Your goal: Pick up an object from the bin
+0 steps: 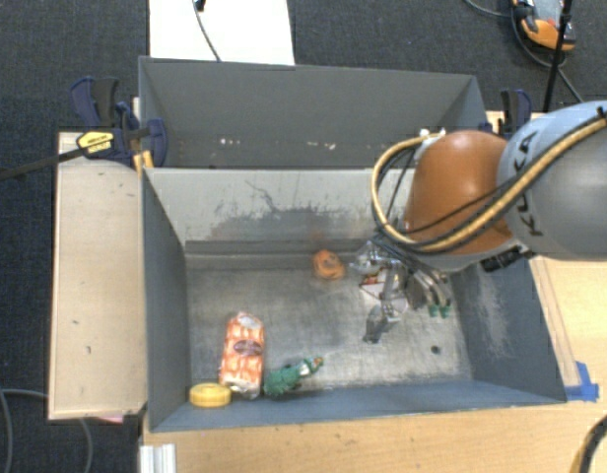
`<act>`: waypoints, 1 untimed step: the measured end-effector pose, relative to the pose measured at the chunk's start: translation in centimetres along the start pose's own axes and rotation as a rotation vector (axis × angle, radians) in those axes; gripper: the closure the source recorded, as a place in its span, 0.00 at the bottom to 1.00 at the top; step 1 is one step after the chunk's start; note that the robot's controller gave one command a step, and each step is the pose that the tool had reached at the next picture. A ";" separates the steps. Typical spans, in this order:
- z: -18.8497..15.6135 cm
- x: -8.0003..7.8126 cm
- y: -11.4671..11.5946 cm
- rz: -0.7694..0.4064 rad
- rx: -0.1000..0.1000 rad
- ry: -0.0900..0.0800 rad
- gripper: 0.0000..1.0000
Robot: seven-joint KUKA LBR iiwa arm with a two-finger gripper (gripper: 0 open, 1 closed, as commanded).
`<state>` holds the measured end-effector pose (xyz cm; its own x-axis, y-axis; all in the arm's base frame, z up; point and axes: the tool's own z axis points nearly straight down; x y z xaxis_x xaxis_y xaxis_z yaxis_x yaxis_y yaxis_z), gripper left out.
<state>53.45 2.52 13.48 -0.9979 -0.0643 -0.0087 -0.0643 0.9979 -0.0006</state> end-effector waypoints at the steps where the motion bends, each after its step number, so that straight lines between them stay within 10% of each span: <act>1: 4.5 -0.1 -1.7 -0.048 -0.003 0.012 0.00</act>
Offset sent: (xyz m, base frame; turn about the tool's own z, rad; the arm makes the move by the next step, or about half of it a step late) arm 0.0461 -0.0402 -0.0628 -0.0443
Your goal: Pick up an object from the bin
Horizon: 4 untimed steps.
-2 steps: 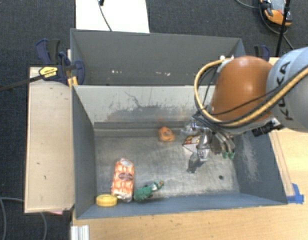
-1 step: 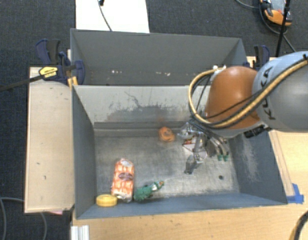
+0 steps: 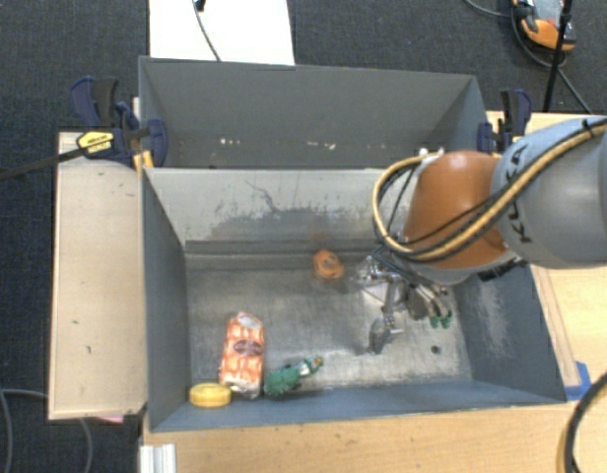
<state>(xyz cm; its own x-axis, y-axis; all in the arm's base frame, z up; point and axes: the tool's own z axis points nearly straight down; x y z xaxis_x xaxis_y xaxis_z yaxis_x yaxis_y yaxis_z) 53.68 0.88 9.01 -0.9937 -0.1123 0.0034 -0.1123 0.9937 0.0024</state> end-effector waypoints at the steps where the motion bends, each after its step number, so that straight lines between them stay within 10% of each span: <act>1: -1.8 -0.2 -2.5 -0.014 0.005 -0.007 0.00; 2: 0.4 -1.7 -4.7 0.086 0.001 -0.010 0.00; 3: 1.5 -1.9 -6.7 0.151 0.003 -0.022 1.00; 4: 1.5 -1.9 -6.7 0.151 0.003 -0.022 1.00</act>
Offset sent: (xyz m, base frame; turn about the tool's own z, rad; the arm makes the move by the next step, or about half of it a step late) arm 0.0270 -0.0639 -0.0163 0.1406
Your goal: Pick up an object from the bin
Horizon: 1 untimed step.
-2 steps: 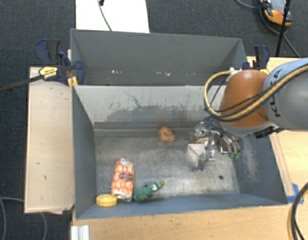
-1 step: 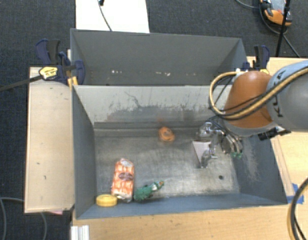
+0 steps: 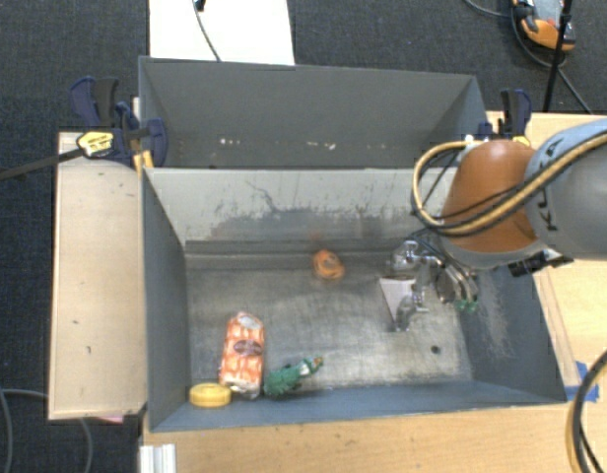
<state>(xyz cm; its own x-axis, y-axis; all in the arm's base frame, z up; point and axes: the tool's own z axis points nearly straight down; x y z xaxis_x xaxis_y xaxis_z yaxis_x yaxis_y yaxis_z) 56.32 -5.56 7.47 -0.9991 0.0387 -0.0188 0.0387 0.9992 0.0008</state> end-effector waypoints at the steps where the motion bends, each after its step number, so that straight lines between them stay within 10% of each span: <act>1: -17.3 -2.0 -1.9 -0.028 0.002 0.007 1.00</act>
Offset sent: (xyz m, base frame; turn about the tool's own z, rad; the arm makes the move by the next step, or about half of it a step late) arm 0.0000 0.0000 0.0000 0.0000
